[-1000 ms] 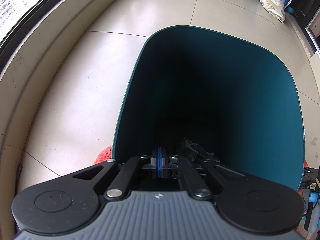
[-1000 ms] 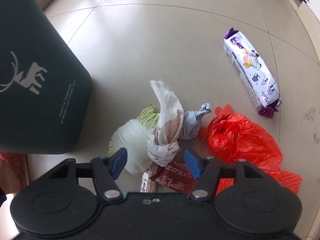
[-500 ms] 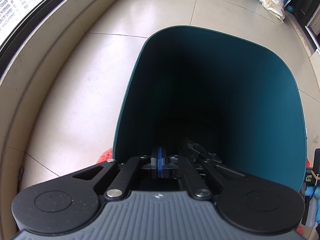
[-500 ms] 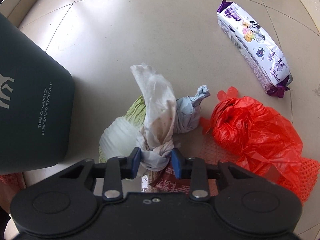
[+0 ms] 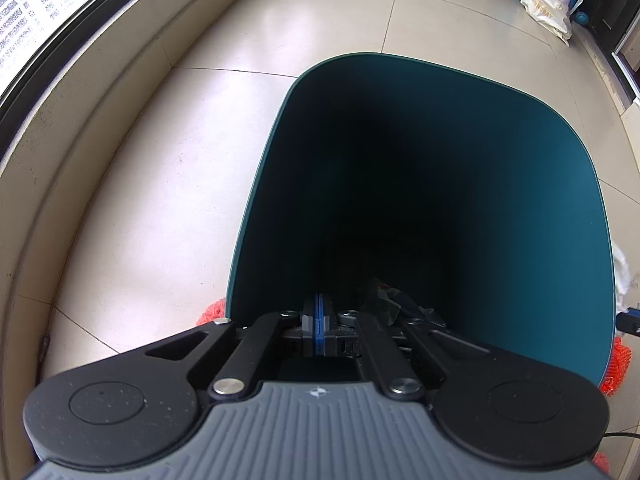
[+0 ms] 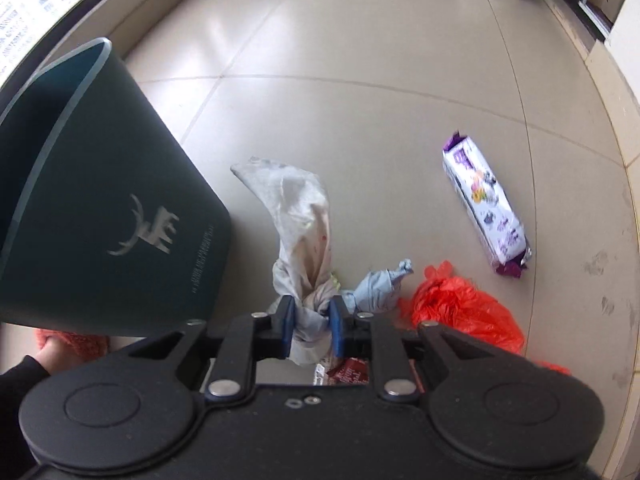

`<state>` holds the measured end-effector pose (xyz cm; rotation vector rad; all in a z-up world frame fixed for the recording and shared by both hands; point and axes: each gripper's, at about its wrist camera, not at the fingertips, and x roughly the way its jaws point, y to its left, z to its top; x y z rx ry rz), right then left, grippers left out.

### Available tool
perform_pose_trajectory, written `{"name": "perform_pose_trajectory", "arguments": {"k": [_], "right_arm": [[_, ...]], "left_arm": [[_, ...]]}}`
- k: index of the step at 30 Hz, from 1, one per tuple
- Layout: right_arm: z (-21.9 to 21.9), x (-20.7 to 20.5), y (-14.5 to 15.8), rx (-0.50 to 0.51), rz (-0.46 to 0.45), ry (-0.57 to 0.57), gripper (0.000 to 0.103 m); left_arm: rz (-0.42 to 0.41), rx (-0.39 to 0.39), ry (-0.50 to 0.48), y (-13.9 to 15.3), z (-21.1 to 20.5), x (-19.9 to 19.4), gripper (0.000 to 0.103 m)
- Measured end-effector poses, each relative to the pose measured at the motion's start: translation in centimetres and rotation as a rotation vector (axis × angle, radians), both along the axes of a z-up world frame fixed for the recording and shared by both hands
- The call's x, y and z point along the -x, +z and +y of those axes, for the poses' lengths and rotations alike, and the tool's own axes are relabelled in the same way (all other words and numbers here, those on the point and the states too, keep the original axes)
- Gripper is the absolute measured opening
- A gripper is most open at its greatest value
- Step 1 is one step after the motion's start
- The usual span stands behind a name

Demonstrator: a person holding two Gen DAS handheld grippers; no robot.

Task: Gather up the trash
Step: 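Lift the white tissue into the bin and open the right tool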

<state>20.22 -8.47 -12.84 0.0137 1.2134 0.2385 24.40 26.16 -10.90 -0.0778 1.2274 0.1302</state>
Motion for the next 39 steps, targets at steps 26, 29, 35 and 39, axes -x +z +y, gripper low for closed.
{"name": "perform_pose_trajectory", "arguments": {"k": [26,29,35,39], "right_arm": [[20.0,-2.3,6.8,0.016,-0.075,0.363,0.017],[20.7,-2.8,5.3,0.043,-0.050,0.360,0.018],[21.5,-3.4,3.2,0.073,0.004,0.375,0.024],[21.3,-3.9,3.0,0.081,0.007,0.384,0.026]], "left_arm": [[-0.002,0.029,-0.001,-0.1,0.8,-0.1,0.000],[-0.002,0.025,-0.003,-0.1,0.8,-0.1,0.000],[-0.001,0.026,-0.001,-0.1,0.8,-0.1,0.000],[-0.001,0.026,-0.002,0.0,0.8,-0.1,0.000]]}}
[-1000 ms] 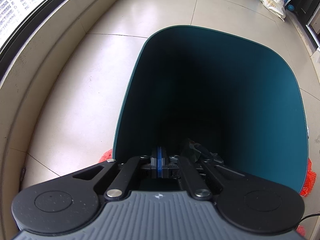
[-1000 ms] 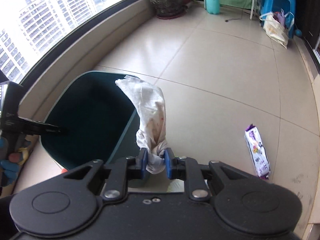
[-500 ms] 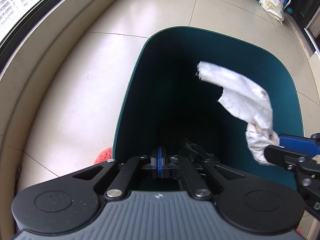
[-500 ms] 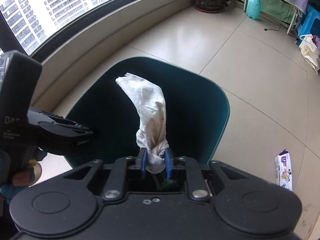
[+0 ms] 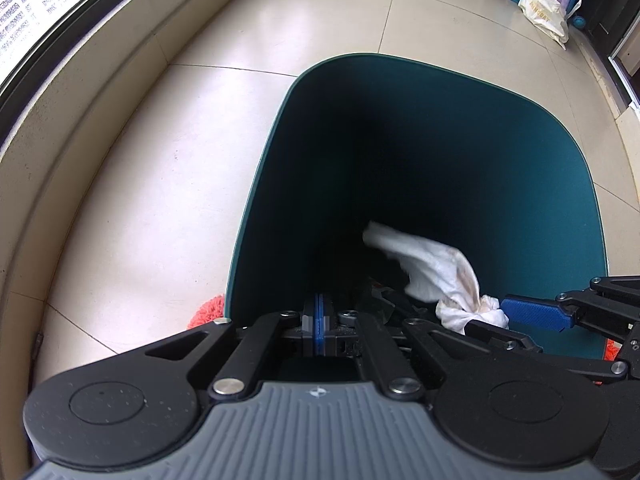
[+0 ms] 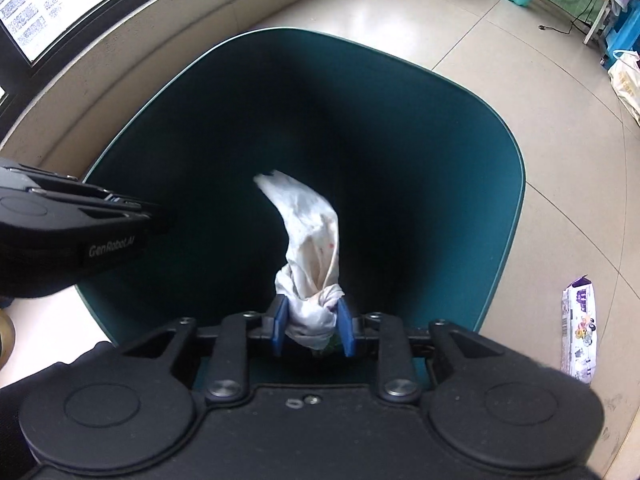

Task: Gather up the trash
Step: 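Lift the white tissue into the bin and open the right tool, then move the right tool back and grasp the napa cabbage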

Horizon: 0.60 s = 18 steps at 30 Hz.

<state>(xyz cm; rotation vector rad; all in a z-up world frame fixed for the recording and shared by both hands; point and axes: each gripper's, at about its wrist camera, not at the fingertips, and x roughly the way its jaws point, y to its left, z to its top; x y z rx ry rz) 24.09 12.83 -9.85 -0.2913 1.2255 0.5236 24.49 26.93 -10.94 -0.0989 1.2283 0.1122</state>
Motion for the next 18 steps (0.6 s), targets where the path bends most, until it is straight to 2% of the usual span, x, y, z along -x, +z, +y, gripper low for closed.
{"name": "perform_pose_trajectory", "arguments": {"k": [8,18], "right_arm": [[-0.7,1.3,2.7,-0.067,-0.032,0.010,0.033],[-7.4,2.9,8.0,-0.163,-0.089,-0.036,0.040]], "left_arm": [[0.000,-0.010,-0.003,0.0,-0.2,0.1,0.000],[0.000,-0.008,0.001,-0.1,-0.2,0.1,0.000]]}}
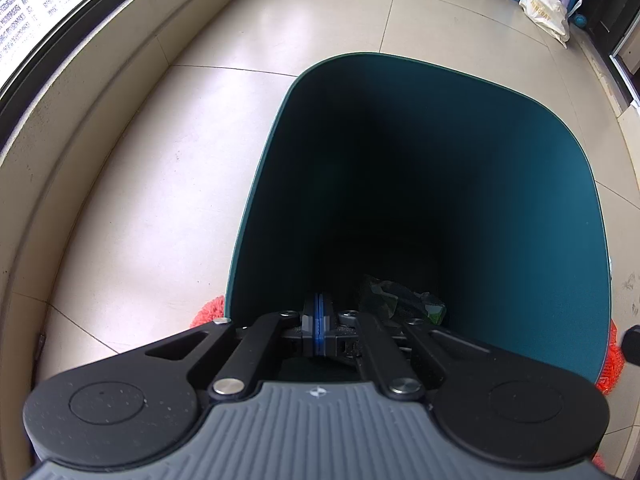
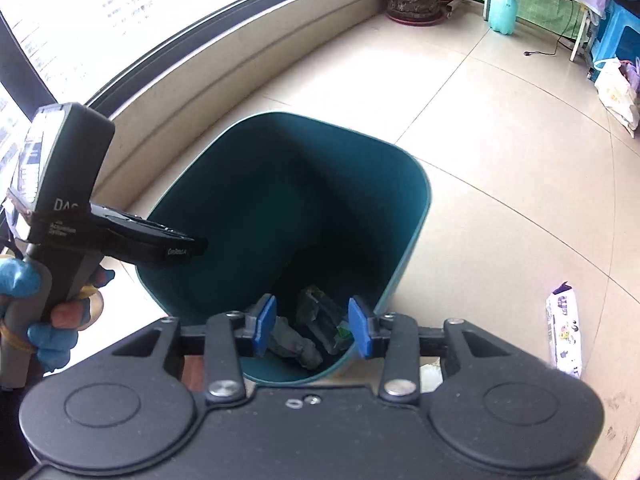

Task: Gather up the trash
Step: 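Move the right tool back and grasp the napa cabbage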

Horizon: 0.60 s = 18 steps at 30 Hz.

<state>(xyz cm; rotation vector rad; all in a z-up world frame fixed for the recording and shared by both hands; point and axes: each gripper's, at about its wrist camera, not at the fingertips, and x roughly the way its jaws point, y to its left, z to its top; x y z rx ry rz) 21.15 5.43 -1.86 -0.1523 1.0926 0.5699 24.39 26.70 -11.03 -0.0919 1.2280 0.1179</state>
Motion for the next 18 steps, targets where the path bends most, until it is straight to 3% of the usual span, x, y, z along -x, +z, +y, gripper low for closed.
{"name": "perform_pose_trajectory", "arguments": {"k": [7,12,18], "right_arm": [[-8.1,1.0,2.2,-0.014,-0.046,-0.144,0.053],[-12.6,0.7,-2.0,0.030,0.015,-0.223,0.055],[-12.6,-0.2,-12.3,0.105,0.126,-0.181,0.058]], "left_arm": [[0.003,0.001,0.000,0.0,0.0,0.0,0.000],[0.004,-0.005,0.002,0.1,-0.1,0.0,0.000],[0.007,-0.011,0.003,0.1,-0.2,-0.1,0.000]]}}
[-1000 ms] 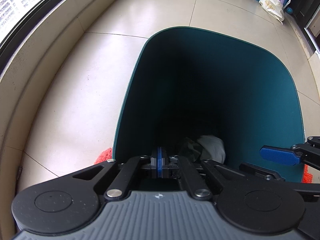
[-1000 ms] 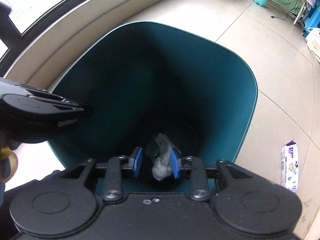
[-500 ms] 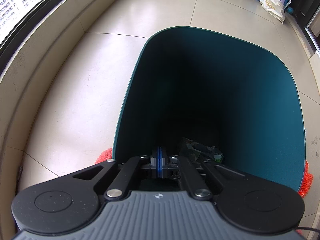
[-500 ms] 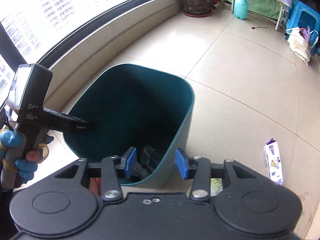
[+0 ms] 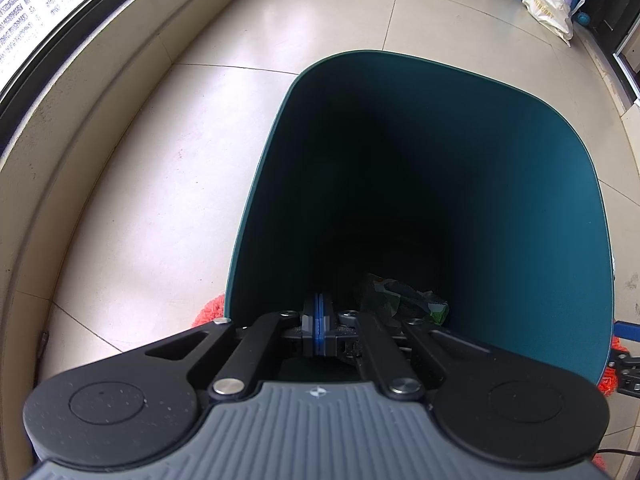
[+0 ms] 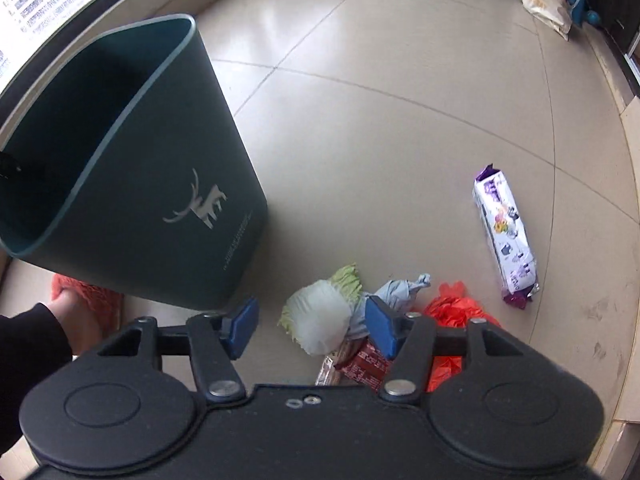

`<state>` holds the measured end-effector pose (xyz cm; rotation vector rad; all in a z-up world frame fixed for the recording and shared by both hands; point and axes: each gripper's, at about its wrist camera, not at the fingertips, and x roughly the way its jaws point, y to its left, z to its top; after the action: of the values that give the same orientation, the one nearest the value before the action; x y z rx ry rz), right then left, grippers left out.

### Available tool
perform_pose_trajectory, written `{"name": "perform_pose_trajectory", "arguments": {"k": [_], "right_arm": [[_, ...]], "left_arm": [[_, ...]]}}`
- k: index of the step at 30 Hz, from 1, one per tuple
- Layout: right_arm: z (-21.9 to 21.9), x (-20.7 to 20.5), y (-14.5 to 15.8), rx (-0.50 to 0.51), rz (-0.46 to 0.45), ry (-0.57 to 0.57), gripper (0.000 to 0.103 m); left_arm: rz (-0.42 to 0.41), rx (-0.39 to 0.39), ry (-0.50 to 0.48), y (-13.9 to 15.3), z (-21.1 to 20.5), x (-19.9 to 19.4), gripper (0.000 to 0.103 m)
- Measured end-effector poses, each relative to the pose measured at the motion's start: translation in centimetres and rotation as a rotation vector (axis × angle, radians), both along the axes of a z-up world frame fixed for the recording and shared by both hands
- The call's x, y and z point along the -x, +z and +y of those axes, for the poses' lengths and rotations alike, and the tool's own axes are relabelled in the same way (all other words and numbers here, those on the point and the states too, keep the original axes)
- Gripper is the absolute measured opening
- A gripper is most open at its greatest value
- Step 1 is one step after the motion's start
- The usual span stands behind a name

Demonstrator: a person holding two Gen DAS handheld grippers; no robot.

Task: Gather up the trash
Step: 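Move the right tool back and grasp the napa cabbage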

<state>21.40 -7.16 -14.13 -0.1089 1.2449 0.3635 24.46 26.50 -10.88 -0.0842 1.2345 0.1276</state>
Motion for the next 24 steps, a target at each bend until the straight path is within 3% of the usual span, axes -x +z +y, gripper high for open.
{"name": "perform_pose_trajectory", "arguments": {"k": [3,13,19,24], "right_arm": [[0.6,0.2,-3.8,0.006,0.027,0.042,0.060],[4.8,-0.3,-10.5,0.087,0.055,0.329,0.096],[6.7,0.1,-14.4,0.212,0.075,0.520,0.097],[7.4,0.2,-16.8,0.265,0.090,0.568,0.097]], "left_arm": [[0.000,0.001,0.000,0.0,0.0,0.0,0.000],[0.010,0.013,-0.002,0.0,0.2,-0.1,0.000],[0.016,0.015,-0.001,-0.2,0.3,-0.3,0.000],[0.022,0.007,-0.003,-0.2,0.1,-0.5,0.000]]}}
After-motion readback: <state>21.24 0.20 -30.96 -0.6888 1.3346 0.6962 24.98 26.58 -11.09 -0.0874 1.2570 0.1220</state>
